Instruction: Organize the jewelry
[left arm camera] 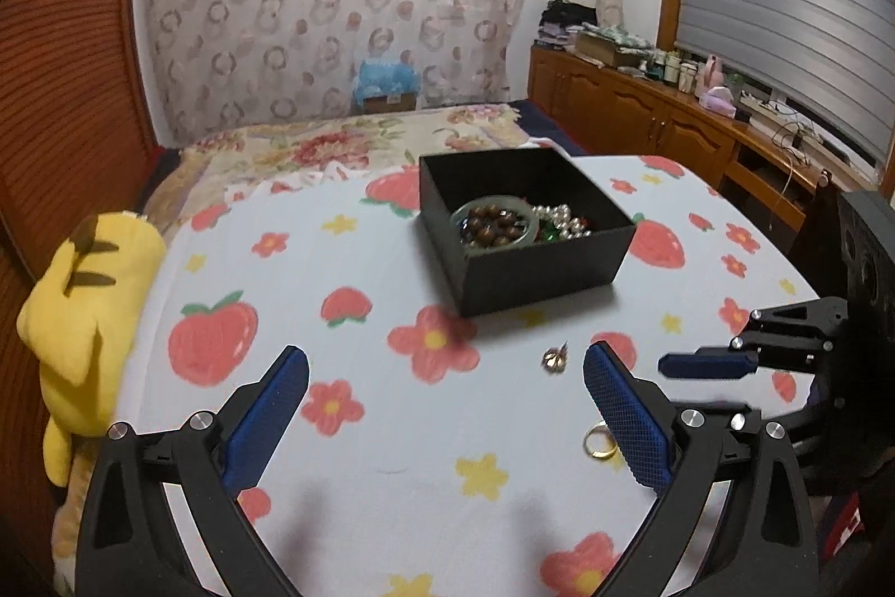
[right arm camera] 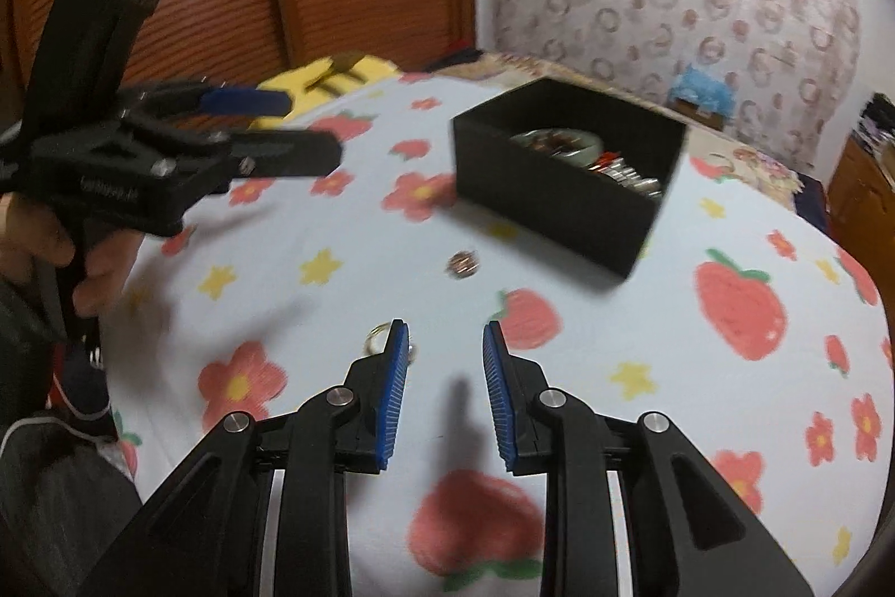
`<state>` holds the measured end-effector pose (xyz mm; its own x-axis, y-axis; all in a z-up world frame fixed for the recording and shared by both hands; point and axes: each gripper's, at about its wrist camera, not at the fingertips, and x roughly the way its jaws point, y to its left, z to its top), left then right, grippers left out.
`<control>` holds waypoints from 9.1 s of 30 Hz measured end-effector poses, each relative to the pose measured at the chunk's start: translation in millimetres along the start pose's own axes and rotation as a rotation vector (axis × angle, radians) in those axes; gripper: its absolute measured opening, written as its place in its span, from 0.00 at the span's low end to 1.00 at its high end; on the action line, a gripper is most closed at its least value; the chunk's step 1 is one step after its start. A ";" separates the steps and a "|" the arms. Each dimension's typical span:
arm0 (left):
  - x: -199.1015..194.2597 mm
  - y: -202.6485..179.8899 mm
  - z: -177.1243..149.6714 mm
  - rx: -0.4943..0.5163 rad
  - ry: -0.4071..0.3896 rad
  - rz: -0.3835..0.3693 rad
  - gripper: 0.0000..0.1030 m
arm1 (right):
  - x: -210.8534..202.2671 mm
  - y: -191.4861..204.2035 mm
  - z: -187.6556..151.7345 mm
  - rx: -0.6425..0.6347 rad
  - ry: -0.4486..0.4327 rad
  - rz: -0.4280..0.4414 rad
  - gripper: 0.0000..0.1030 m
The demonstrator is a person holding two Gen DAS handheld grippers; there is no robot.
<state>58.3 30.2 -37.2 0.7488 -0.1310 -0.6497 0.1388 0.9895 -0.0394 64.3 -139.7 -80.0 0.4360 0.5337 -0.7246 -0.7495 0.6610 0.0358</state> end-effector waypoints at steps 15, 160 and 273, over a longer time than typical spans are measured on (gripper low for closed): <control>10.2 0.9 -11.7 -0.012 0.043 -0.013 0.92 | 23.9 26.0 7.5 -0.098 0.091 0.010 0.29; 16.7 -28.2 65.3 -0.009 -0.111 0.103 0.93 | -48.5 -92.8 29.4 0.276 -0.233 -0.258 0.81; -57.9 -31.6 14.7 -0.068 -0.192 0.180 0.92 | -108.4 -42.0 5.2 0.300 -0.364 -0.355 0.96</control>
<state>20.0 5.6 12.8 0.8677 0.0449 -0.4950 -0.0467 0.9989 0.0089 51.1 -222.6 0.6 0.8170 0.3640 -0.4471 -0.3757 0.9244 0.0660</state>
